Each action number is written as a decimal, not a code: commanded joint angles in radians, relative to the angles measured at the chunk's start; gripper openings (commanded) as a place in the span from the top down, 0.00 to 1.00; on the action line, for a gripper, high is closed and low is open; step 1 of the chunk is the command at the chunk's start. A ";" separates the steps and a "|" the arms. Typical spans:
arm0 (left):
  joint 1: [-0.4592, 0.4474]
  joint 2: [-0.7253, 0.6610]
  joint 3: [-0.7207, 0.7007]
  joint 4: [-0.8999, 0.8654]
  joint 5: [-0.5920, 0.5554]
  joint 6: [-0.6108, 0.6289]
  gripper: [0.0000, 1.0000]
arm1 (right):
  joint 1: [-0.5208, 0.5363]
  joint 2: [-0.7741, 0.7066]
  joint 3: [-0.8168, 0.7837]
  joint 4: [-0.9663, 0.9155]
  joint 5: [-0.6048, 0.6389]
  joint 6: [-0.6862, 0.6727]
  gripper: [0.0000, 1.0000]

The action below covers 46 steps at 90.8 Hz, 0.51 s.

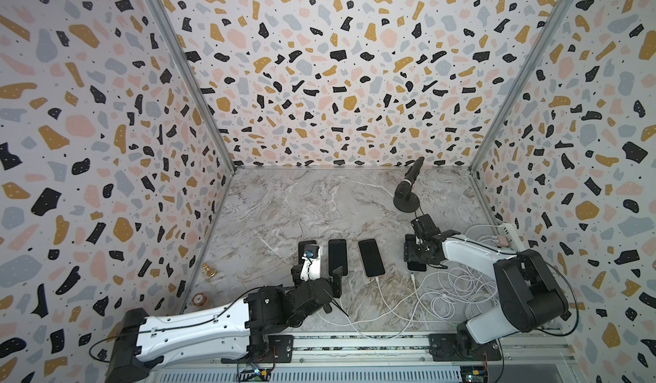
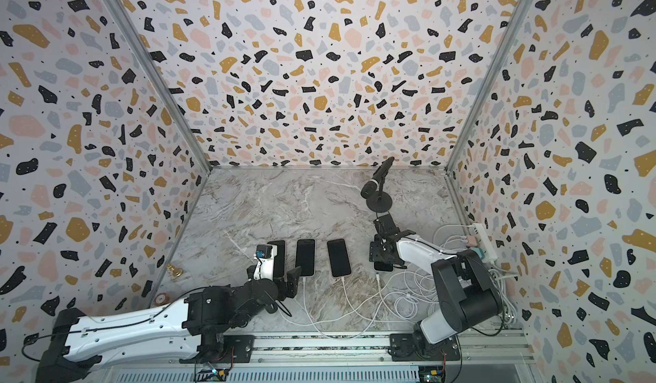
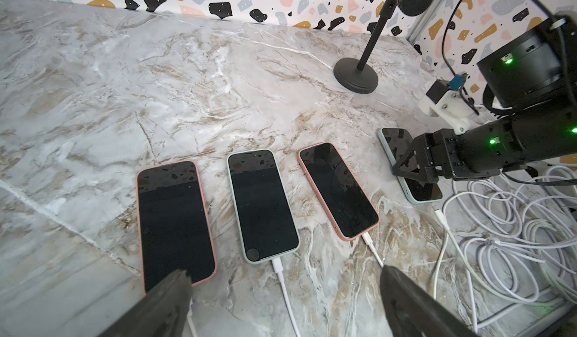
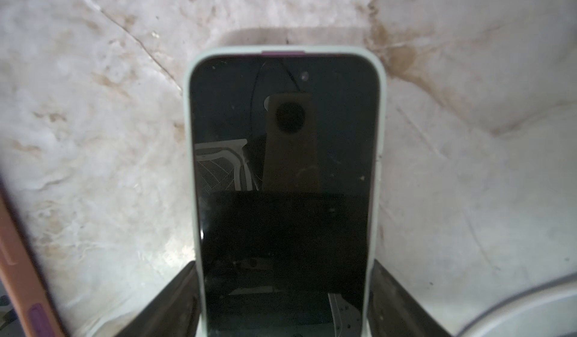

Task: Unplug the charging cable from the phone
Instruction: Place the phone at the center of the board.

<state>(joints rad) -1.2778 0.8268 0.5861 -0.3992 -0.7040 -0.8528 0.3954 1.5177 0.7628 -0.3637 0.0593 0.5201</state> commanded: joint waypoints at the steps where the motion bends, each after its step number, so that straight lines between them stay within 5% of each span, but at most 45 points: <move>1: 0.007 0.021 -0.019 0.018 0.025 -0.026 0.00 | 0.002 -0.045 -0.013 0.003 -0.047 0.000 0.25; 9: 0.008 0.025 -0.032 0.043 0.043 -0.035 0.00 | 0.003 -0.085 -0.002 -0.036 -0.046 -0.011 0.01; 26: 0.009 0.021 -0.058 0.067 0.060 -0.058 0.00 | 0.045 -0.173 0.055 -0.183 0.075 -0.014 0.00; 46: 0.009 0.008 -0.085 0.052 0.040 -0.099 0.00 | 0.251 -0.248 0.131 -0.281 0.206 0.027 0.00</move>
<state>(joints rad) -1.2736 0.8520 0.5274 -0.3653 -0.6479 -0.9138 0.5560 1.3041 0.8406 -0.5644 0.1825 0.5167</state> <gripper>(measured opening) 0.996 0.993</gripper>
